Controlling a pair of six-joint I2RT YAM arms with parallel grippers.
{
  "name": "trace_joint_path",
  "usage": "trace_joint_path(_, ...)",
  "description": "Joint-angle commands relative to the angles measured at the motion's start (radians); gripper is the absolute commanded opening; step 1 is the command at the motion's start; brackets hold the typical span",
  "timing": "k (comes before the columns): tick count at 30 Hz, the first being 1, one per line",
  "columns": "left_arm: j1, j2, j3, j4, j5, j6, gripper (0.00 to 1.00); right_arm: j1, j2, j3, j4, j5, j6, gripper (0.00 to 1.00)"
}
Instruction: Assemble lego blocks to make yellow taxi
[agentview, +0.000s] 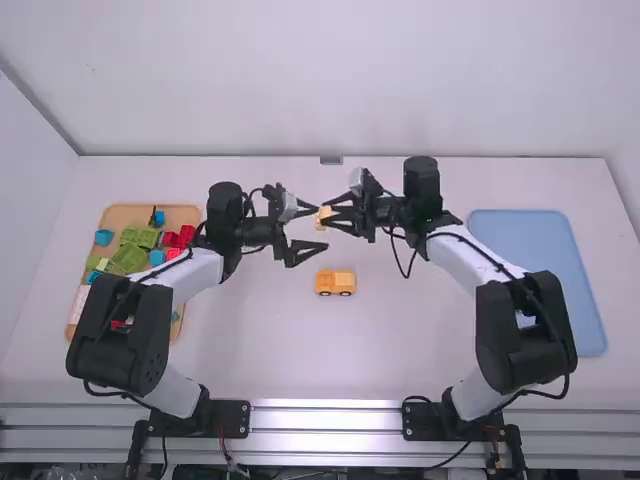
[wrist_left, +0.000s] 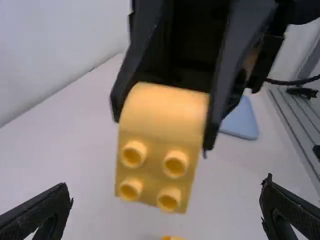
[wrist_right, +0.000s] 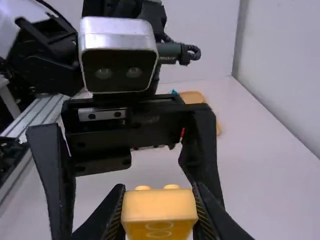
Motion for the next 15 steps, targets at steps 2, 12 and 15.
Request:
trace_joint_path(2, 0.005, 0.002, -0.003, -0.015, -0.047, 0.000, 0.99, -0.024, 0.008, -0.006, -0.001, 0.011, 0.019, 0.09)
trace_joint_path(12, -0.009, 0.002, -0.003, 0.055, 0.044, 0.010, 0.92, 0.003, 0.008, -0.006, -0.003, -0.068, -0.011, 0.09)
trace_joint_path(15, -0.009, 0.002, -0.003, 0.055, 0.073, 0.011, 0.81, 0.011, 0.008, -0.006, -0.003, -0.075, -0.014, 0.09)
